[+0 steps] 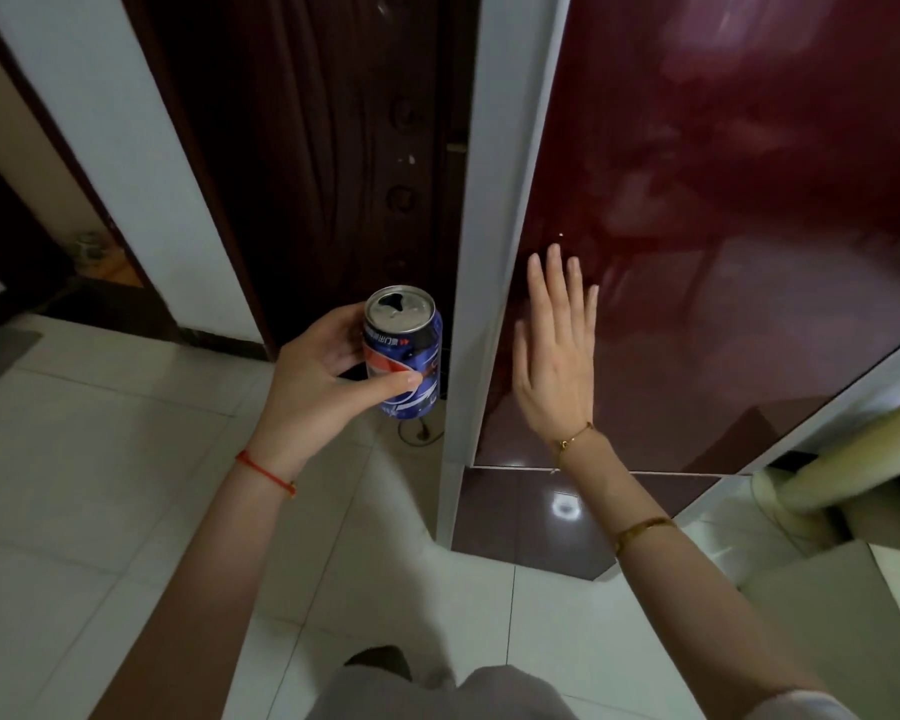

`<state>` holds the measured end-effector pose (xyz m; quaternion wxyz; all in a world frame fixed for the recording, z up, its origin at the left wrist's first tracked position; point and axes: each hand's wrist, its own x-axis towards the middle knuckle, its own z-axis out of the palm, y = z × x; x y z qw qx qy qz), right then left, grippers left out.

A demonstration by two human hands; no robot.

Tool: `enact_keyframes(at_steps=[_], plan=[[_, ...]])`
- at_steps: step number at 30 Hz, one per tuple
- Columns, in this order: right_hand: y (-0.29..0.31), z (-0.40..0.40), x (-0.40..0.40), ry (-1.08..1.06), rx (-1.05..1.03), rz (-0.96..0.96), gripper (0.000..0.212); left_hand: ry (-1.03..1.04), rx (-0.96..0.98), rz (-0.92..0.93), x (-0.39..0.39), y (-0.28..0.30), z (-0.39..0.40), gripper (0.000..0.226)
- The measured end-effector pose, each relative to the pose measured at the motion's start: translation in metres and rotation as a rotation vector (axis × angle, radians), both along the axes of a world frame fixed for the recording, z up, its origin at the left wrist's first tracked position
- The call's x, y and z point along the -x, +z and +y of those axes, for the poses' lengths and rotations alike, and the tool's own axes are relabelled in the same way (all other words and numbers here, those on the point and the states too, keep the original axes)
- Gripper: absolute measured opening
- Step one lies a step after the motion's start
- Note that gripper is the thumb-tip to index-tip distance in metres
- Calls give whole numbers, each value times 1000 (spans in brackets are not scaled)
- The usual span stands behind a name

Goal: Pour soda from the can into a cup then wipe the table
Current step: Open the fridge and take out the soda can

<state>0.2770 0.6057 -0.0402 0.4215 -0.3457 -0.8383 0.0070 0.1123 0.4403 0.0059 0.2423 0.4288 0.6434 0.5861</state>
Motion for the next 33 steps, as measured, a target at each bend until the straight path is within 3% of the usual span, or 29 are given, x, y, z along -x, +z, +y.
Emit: enact_keyframes(at_steps=[17, 21, 26, 33], plan=[[14, 50, 42, -157, 99, -151, 91, -244, 15, 25, 42, 4, 76, 69], [17, 47, 39, -112, 136, -82, 79, -275, 14, 8, 43, 3, 85, 66], [-4, 18, 33, -112, 450, 333, 51, -330, 17, -19, 40, -3, 95, 67], [-20, -28, 8, -270, 1103, 597, 36, -465, 29, -54, 21, -12, 111, 64]])
